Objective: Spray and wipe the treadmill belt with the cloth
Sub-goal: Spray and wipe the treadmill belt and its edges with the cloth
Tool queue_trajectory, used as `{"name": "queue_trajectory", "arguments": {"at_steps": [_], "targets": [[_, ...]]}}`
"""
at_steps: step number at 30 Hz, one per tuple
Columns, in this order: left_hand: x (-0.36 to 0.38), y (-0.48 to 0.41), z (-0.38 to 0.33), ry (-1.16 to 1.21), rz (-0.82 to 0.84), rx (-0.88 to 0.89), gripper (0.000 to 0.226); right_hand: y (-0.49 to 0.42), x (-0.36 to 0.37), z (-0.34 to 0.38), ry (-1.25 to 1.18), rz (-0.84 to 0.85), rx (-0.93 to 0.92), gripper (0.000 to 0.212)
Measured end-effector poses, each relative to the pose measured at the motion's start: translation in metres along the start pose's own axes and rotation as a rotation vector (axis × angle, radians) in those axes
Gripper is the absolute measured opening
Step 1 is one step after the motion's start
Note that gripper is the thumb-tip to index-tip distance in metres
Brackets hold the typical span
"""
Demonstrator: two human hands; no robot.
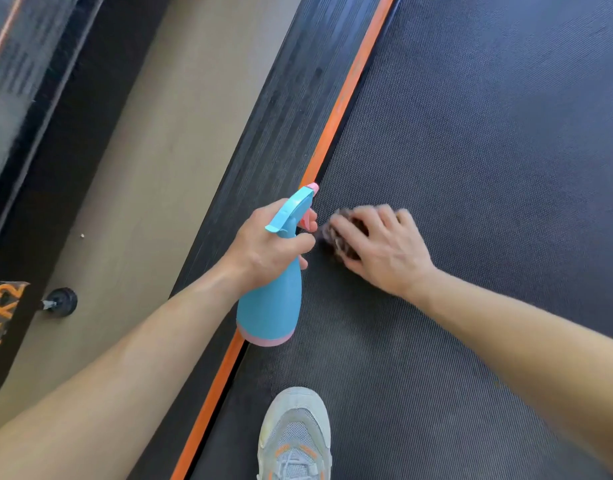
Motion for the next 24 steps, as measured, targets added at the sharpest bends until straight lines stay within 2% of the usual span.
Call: {"name": "queue_trajectory", "arguments": {"at_steps": [4, 7, 11, 14, 16, 19, 21, 24], "targets": [[0.000, 0.000, 0.002, 0.011, 0.005, -0.003, 0.052, -0.063, -0.003, -0.050, 0.053, -0.024, 0.282, 0.051], [-0.002, 0.000, 0.000, 0.013, 0.005, -0.002, 0.048, -0.050, -0.003, -0.031, 0.034, -0.047, 0.353, 0.050], [-0.001, -0.003, -0.002, -0.004, 0.005, 0.000, 0.043, 0.029, -0.001, 0.040, -0.067, -0.031, 0.099, 0.050], [0.005, -0.006, -0.007, -0.039, 0.017, 0.022, 0.040, 0.042, 0.002, 0.041, -0.045, 0.013, -0.046, 0.054], [0.009, -0.007, -0.011, -0.049, 0.029, 0.021, 0.045, 0.022, 0.004, 0.019, 0.000, -0.008, 0.052, 0.052], [0.011, -0.011, -0.015, -0.045, 0.030, 0.014, 0.031, -0.014, -0.004, -0.042, 0.018, -0.053, 0.409, 0.051], [0.011, -0.012, -0.018, -0.056, 0.029, 0.020, 0.031, -0.020, -0.009, -0.064, 0.039, -0.050, 0.455, 0.052], [0.009, -0.006, -0.025, -0.052, 0.002, 0.036, 0.043, 0.006, -0.009, -0.051, 0.050, -0.079, 0.474, 0.053]]}}
Point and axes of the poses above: each hand's wrist, its own y-axis away from the middle knuckle, its own x-axis out of the palm, z = x × y, the point moved 6 cm from there along -y, towards the middle knuckle, and after that the axes turned 6 degrees about -y, right-handed, at the moved point
